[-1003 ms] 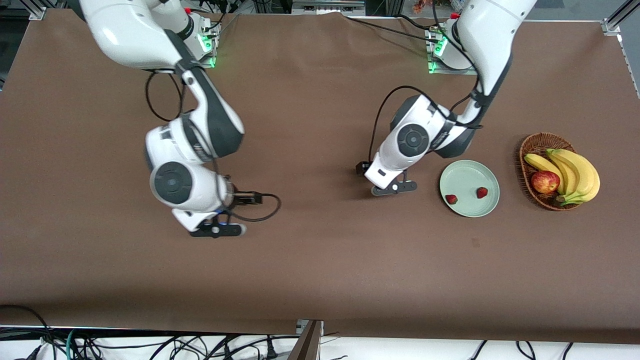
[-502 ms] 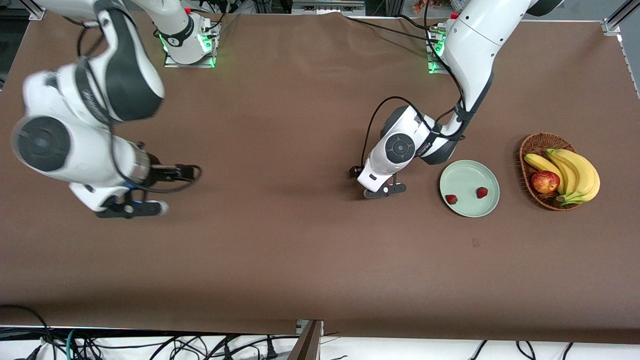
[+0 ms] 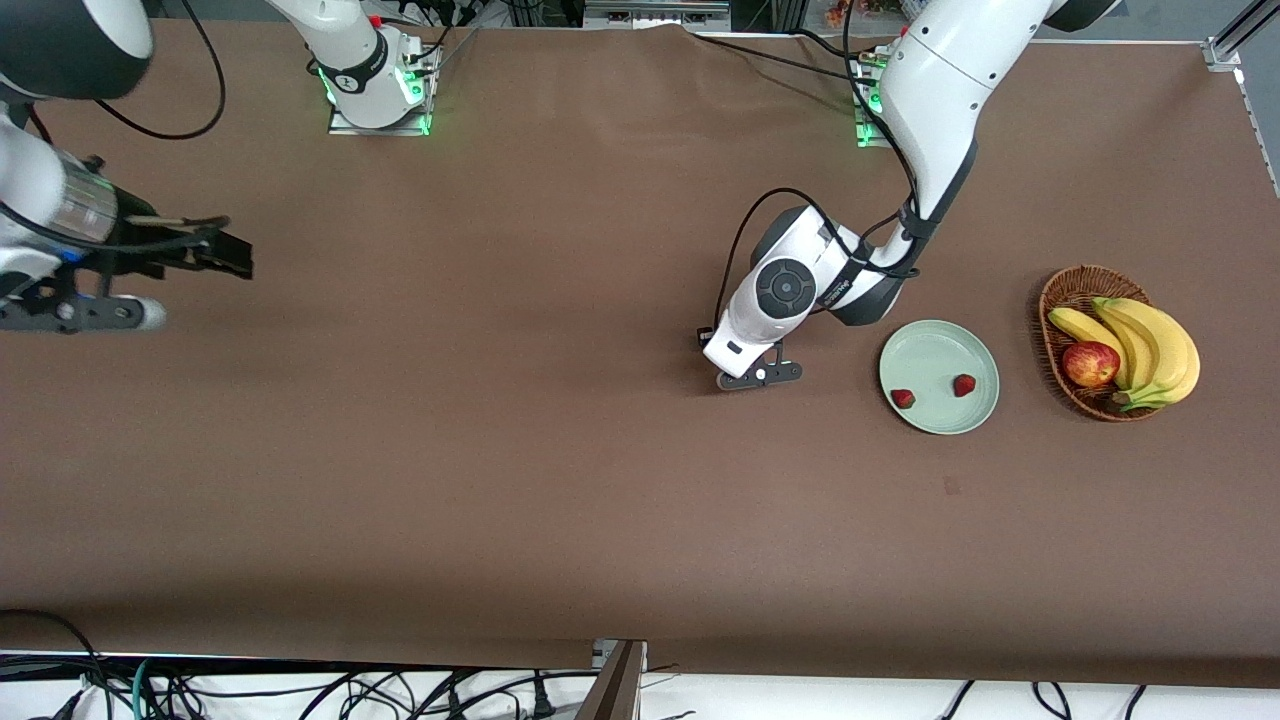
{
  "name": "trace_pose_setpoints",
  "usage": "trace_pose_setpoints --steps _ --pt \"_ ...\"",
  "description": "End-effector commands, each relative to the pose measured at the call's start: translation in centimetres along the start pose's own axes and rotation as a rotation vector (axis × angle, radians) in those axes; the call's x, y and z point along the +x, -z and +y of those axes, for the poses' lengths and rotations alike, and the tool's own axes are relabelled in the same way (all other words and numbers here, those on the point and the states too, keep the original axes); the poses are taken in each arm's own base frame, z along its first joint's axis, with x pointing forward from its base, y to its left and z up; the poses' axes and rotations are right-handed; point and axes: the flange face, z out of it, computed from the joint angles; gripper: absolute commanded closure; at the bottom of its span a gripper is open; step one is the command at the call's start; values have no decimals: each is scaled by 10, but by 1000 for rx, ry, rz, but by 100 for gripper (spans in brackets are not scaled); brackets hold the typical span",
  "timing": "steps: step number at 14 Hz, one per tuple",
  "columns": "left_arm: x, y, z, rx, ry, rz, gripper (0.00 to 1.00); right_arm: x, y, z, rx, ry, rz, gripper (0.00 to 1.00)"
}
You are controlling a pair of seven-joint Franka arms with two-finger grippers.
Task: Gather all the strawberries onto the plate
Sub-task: 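Lower the third strawberry onto the plate and open the left gripper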
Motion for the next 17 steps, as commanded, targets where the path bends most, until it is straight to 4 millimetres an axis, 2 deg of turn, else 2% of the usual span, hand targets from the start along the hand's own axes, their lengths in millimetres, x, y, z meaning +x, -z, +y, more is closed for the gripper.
trace_pose_setpoints --steps 1,3,5,6,7,8,9,11,12,14,17 --pt "5 15 -4 21 9 20 100 -9 -3 21 -9 -18 -42 0" --pt "9 34 -12 79 -1 12 100 -12 -1 20 -13 -30 -44 0" --pt "19 73 -25 148 -3 30 100 -21 4 17 -11 -22 -38 0" --pt "31 96 -41 173 20 17 100 -28 3 14 -14 -16 -39 0" --pt "46 116 -64 193 14 -13 100 -36 8 15 -15 -9 -30 0" --pt "63 134 -90 203 -16 -47 100 -44 20 16 -9 -7 -2 0" --pt "77 141 -118 219 -44 -96 100 -53 34 21 -5 -17 36 0" --pt "107 145 -189 260 -125 -129 100 -64 48 26 -3 -28 71 0" --pt "115 141 -211 263 -175 -152 100 -70 52 35 -1 -43 75 0" --pt "127 125 -250 241 -209 -194 100 -74 56 39 0 -51 82 0" --pt "115 83 -253 227 -236 -191 100 -68 51 35 -1 -40 70 0"
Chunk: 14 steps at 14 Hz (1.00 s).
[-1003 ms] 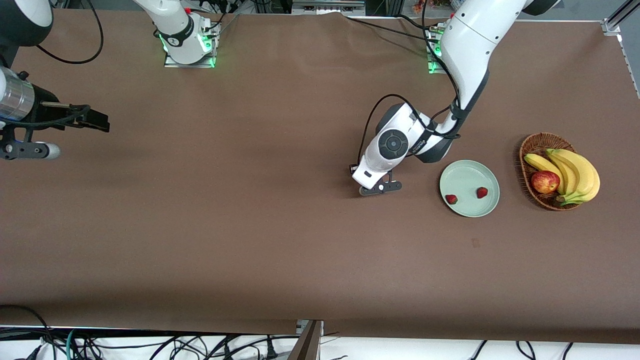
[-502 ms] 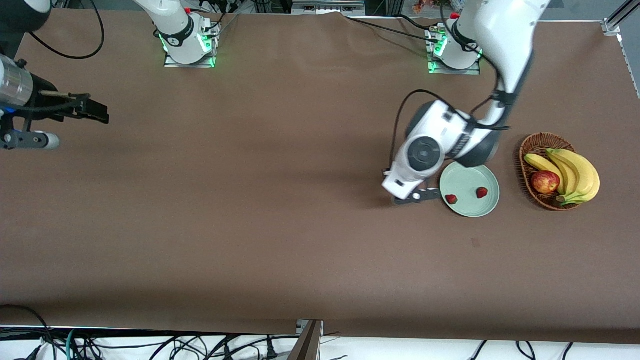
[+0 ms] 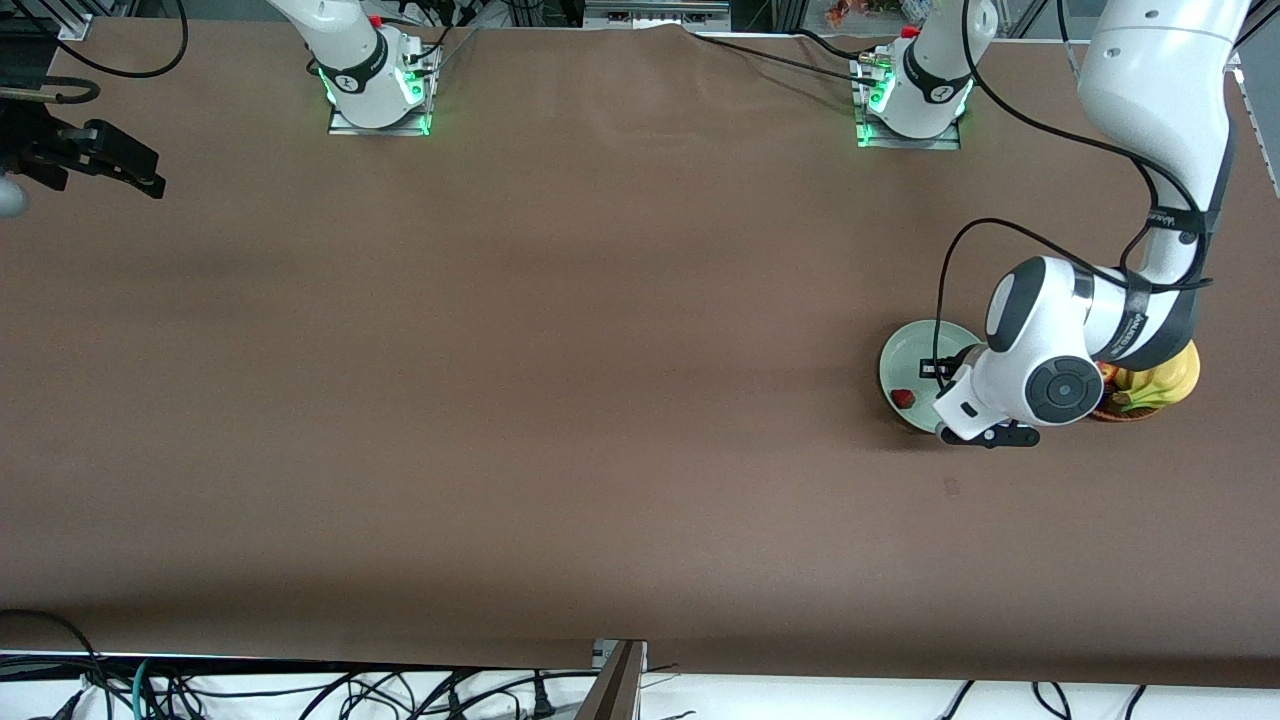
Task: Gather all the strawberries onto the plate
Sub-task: 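Lower the third strawberry onto the plate and open the left gripper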
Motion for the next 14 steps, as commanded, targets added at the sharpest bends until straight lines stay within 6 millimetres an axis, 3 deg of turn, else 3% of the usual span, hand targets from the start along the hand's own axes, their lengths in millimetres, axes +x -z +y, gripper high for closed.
trace_pose_setpoints --steps 1,3,5,6,7,9,11,14 --pt "-12 -26 20 20 -58 16 98 2 -5 0 -1 14 0 0" --pt "-18 -50 9 11 -49 -6 98 3 -5 -2 1 10 1 0" --pt "-24 -68 15 -2 -60 31 85 4 -6 -2 3 9 4 0" --pt "-23 -68 13 -5 -57 31 53 3 -6 -1 1 7 1 0" --pt "-23 -68 9 -7 -51 32 1 3 -7 -1 1 7 -2 0" --pt "-22 -57 4 -5 -42 37 0 3 -7 -3 -1 10 -2 0" --pt "-22 -24 -5 3 -26 51 0 4 -6 -4 -2 9 5 0" --pt "-34 67 -8 28 -10 36 0 4 -4 -8 -2 17 14 0"
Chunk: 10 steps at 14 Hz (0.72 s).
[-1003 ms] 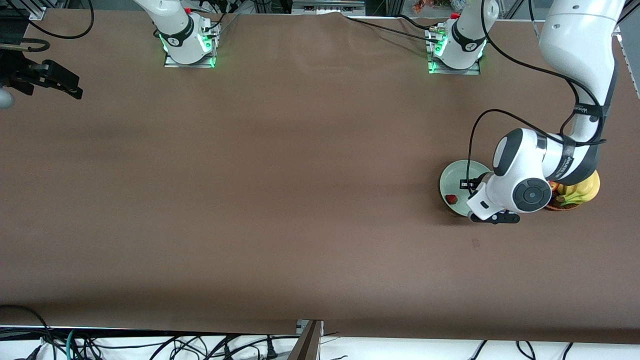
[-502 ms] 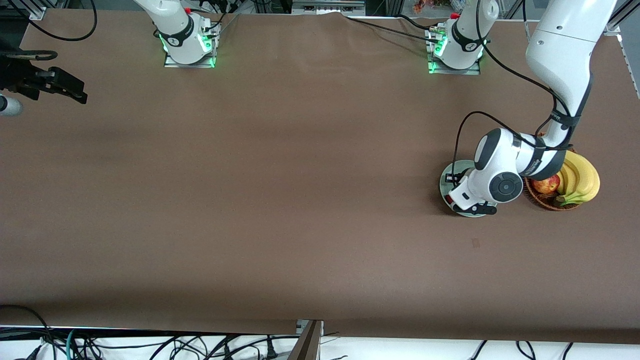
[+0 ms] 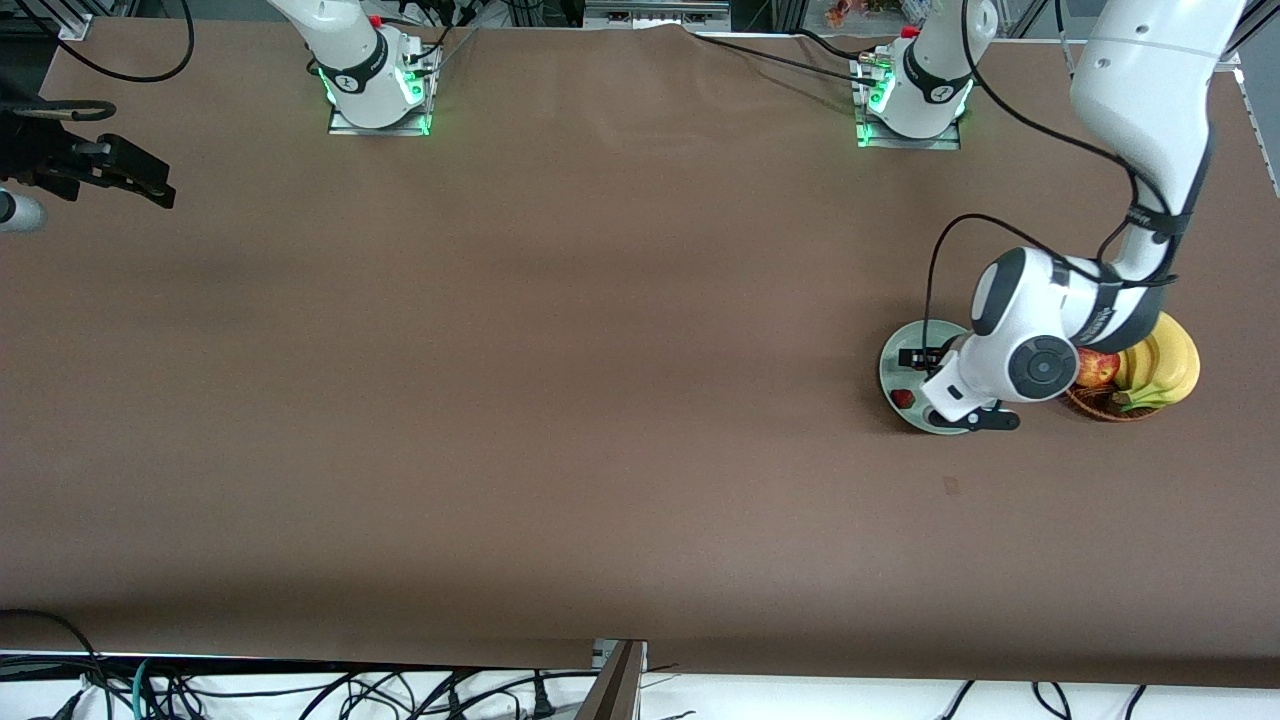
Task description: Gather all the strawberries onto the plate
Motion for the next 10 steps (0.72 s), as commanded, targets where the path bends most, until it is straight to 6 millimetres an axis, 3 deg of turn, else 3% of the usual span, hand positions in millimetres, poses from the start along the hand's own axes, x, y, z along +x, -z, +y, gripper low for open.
trace_pose_setpoints --steps 1,4,5,7,9,10 --pt "-21 100 -7 34 -4 7 0 -2 1 -4 -2 11 15 0" --pt "-52 195 -17 42 -98 129 0 -2 2 -9 -6 20 16 0" --pt "-73 245 -24 43 -80 224 0 -2 2 -9 -9 19 18 0" --pt "-107 300 -29 8 -52 288 0 -2 2 -9 -11 19 17 0" --pt "-128 330 -55 -76 -49 280 0 -2 2 -9 -10 19 20 0" --pt "-128 327 -74 -111 -65 287 0 -1 1 -9 -10 19 21 0"
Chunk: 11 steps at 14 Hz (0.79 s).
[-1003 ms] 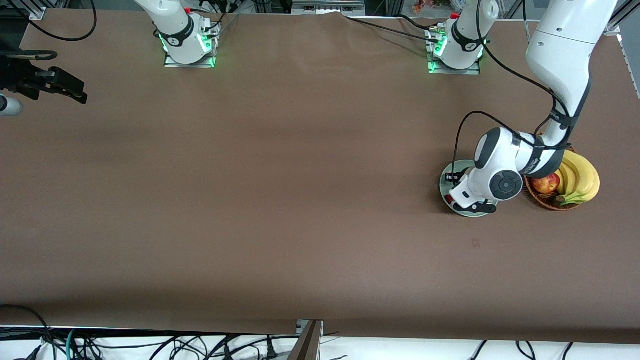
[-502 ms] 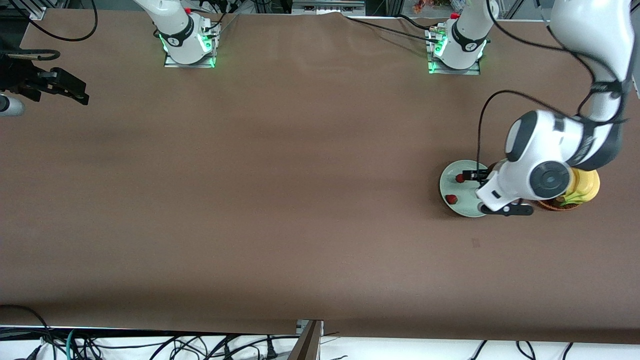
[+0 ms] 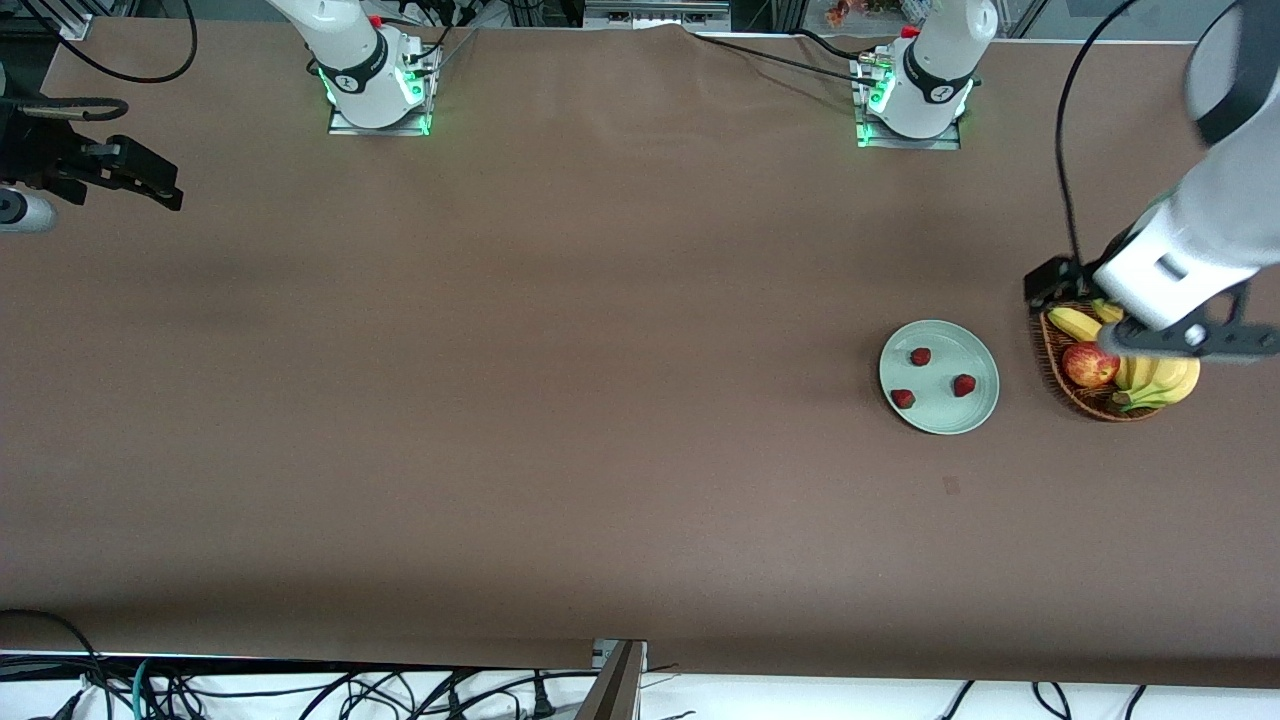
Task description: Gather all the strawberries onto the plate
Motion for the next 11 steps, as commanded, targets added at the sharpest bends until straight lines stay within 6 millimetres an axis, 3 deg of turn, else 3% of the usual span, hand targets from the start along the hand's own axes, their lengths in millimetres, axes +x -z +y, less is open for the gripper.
trace_pose_setpoints --steps 1,2,3,5,9,11 --pt "-13 10 -28 -59 -28 21 0 1 0 -2 -9 6 13 0" --pt "-27 10 -16 -33 -36 44 0 1 0 -1 -11 4 13 0" --pt "-36 9 -23 -19 -22 82 0 1 -1 -1 -11 6 11 0" --pt "-47 -7 -17 -28 -23 70 0 1 -1 -1 -6 5 11 0" --pt "-51 -7 -25 -29 -11 82 0 5 -4 -5 -7 11 14 0" --pt "-52 -7 -14 -28 -25 80 0 5 -4 -5 -3 6 15 0"
